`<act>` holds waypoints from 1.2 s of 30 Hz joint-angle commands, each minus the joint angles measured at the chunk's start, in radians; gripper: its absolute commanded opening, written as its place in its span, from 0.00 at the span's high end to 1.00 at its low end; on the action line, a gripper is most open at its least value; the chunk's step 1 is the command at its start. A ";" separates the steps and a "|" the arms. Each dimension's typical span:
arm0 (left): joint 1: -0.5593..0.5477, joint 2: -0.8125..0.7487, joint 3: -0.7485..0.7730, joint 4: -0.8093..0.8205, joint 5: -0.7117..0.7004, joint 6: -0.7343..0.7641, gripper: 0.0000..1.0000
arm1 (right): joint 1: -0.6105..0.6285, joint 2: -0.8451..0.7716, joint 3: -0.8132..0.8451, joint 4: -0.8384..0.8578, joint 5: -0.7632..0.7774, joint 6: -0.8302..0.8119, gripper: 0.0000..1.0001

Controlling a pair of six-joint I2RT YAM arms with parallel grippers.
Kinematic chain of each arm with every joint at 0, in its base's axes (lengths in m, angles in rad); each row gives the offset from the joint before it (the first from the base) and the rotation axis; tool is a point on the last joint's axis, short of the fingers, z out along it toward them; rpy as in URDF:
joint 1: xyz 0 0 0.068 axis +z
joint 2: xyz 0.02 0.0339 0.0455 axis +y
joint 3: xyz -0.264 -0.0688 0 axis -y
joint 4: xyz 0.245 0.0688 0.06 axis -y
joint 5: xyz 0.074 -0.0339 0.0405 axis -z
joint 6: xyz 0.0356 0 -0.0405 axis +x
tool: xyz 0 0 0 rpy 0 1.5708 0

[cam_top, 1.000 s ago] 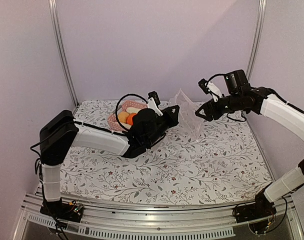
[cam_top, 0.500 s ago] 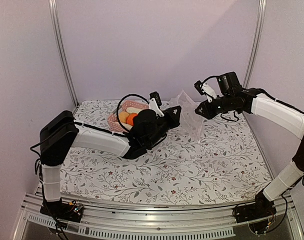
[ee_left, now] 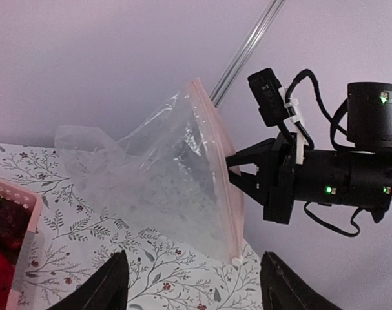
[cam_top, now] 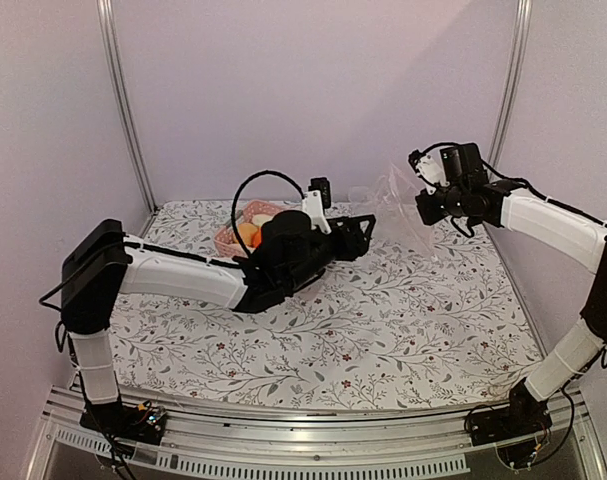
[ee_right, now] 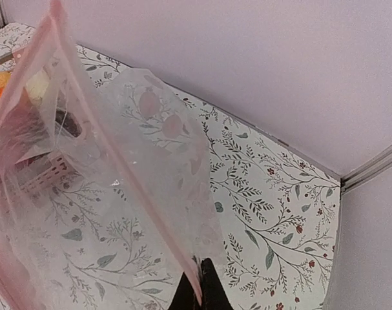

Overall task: Place the food in the zip-top bag and seal the zipper
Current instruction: Pass from the left arm to the right, then move the bin to the center of the board.

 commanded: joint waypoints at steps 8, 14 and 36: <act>0.074 -0.355 -0.205 -0.714 -0.346 -0.195 0.37 | -0.178 -0.176 -0.149 0.076 -0.020 -0.039 1.00; 0.127 -0.392 -0.260 -0.880 -0.372 -0.453 0.43 | -0.200 -0.239 -0.254 0.148 -0.047 -0.036 1.00; 0.322 -0.108 -0.071 -0.939 -0.106 -0.623 0.44 | -0.208 -0.251 -0.440 0.259 -0.284 -0.019 1.00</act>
